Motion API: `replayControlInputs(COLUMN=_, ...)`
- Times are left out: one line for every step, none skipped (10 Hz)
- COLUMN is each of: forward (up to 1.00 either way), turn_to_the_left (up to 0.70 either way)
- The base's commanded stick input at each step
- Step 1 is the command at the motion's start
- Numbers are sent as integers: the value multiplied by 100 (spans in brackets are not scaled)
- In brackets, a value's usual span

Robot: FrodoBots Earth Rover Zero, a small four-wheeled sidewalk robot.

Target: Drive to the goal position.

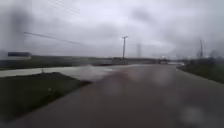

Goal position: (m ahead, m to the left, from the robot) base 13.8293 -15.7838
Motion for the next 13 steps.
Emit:
replayControlInputs(forward=100, turn_to_the_left=-1)
replayControlInputs(forward=100, turn_to_the_left=-38)
replayControlInputs(forward=100, turn_to_the_left=-41)
replayControlInputs(forward=100, turn_to_the_left=-41)
replayControlInputs(forward=100, turn_to_the_left=-20)
replayControlInputs(forward=100, turn_to_the_left=-1)
replayControlInputs(forward=100, turn_to_the_left=-1)
replayControlInputs(forward=100, turn_to_the_left=-19)
replayControlInputs(forward=100, turn_to_the_left=-41)
replayControlInputs(forward=100, turn_to_the_left=-41)
replayControlInputs(forward=100, turn_to_the_left=-41)
replayControlInputs(forward=100, turn_to_the_left=-41)
replayControlInputs(forward=100, turn_to_the_left=-32)
